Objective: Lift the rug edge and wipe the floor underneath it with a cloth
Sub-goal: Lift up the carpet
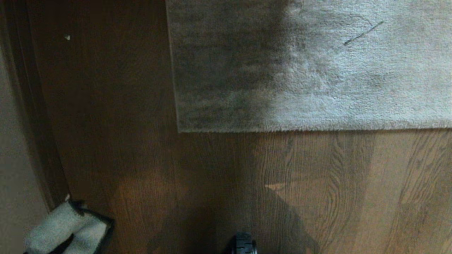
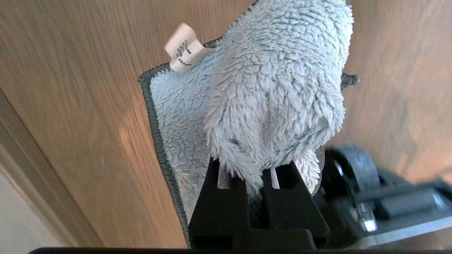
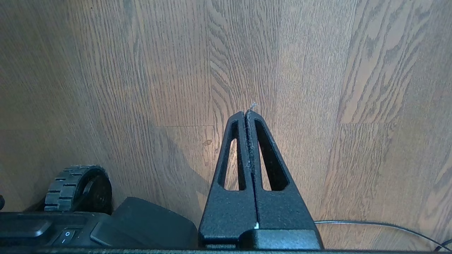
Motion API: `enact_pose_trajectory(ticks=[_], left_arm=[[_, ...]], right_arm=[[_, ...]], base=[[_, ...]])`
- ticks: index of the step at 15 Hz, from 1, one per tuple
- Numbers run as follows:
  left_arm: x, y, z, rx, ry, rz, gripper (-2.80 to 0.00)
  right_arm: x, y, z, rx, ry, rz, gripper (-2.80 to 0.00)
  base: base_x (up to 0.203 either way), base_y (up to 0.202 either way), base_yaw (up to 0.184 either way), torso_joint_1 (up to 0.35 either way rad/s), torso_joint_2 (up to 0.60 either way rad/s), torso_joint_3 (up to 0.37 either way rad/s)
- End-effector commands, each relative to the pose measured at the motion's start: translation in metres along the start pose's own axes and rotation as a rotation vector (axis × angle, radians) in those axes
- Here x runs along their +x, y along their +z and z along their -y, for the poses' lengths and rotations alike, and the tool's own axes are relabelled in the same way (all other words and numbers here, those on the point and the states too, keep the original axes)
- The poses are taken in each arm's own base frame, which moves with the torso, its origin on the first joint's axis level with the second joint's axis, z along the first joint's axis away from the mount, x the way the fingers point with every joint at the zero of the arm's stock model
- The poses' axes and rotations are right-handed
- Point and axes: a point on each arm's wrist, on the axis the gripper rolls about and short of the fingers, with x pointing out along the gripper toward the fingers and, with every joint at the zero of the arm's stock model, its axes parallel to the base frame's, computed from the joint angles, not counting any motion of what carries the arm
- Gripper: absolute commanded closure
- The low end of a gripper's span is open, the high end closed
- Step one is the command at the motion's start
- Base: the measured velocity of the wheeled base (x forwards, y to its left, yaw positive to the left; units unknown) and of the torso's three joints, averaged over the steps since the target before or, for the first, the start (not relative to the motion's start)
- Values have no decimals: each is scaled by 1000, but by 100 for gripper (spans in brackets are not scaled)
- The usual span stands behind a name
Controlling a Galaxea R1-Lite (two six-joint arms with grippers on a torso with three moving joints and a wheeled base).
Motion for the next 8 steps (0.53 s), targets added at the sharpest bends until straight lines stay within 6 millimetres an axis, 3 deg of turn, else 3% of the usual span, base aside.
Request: enact_pose_trajectory(ticks=[1, 8], left_arm=[[-12, -7, 2, 7, -7, 28, 0], [-32, -28, 4, 1, 81, 43, 0]], right_arm=[[0, 0, 0, 0, 0, 1, 0], [0, 0, 0, 0, 0, 1, 0]], base=[[0, 0, 0, 0, 0, 0], [0, 0, 0, 0, 0, 0]])
